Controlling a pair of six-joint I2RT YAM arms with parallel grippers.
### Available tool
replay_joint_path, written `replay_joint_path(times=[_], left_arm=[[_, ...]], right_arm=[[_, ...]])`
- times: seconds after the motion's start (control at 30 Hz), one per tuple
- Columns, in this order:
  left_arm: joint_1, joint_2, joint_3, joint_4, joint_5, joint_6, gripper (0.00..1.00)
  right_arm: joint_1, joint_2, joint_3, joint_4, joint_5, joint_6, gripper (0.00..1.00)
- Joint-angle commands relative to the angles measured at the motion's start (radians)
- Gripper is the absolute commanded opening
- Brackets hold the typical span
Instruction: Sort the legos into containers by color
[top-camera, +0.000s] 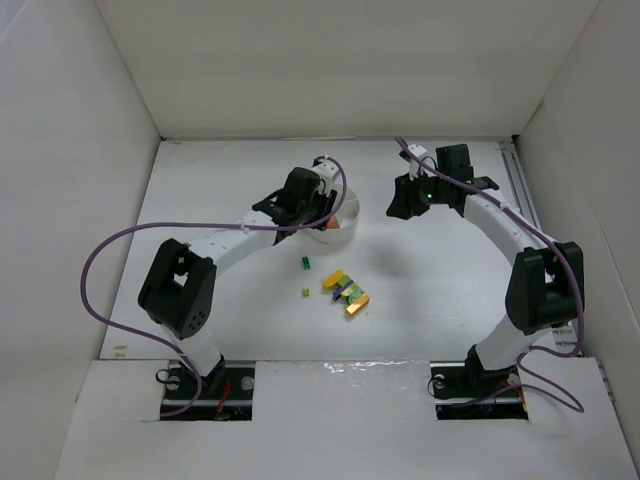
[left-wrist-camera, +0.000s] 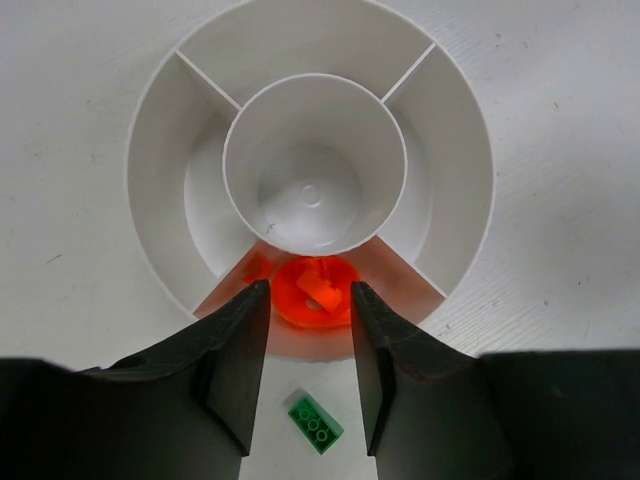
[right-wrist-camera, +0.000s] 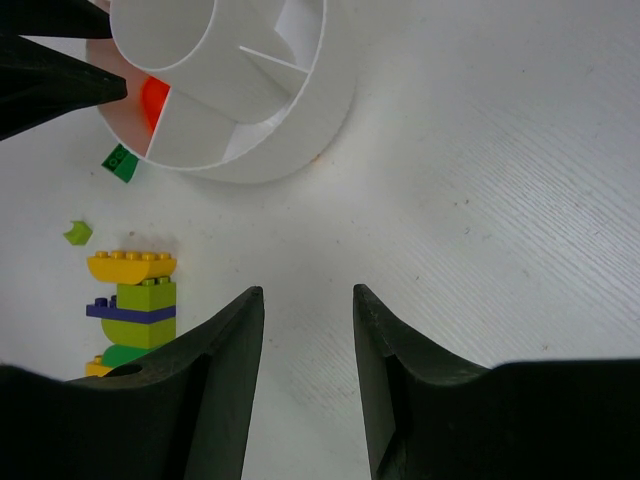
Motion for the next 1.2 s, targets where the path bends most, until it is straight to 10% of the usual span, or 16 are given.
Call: replay_joint_path(times=[0.0, 0.5, 0.6, 0.7, 1.17], left_arm=[[-0.002, -0.017, 0.043, 0.051, 0.004, -0.008, 0.36], [0.107, -0.341, -0.121, -0.004, 0.07, 0.051, 0.41], [0.202, -0.465, -0.233, -0.015, 0.07, 0.022, 0.59], [0.272, -0.569, -0.308, -0.048, 0.092, -0.001, 0.73], [0.283, -0.852, -0.46, -0.111, 0.052, 0.076, 0.76]], right_arm=[[0.008, -0.009, 0.032, 0.011, -0.006, -0.008, 0.47], [0.198, -0.191, -0.097, -0.127, 0.042, -0.239, 0.47], [0.307, -0.201, -0.097, -0.147, 0.082, -0.255, 0.47], [0.442, -0.182, -0.097, -0.126, 0.169, -0.172, 0.47], [0.609, -0.022, -0.125, -0.01, 0.35, 0.202, 0.48]])
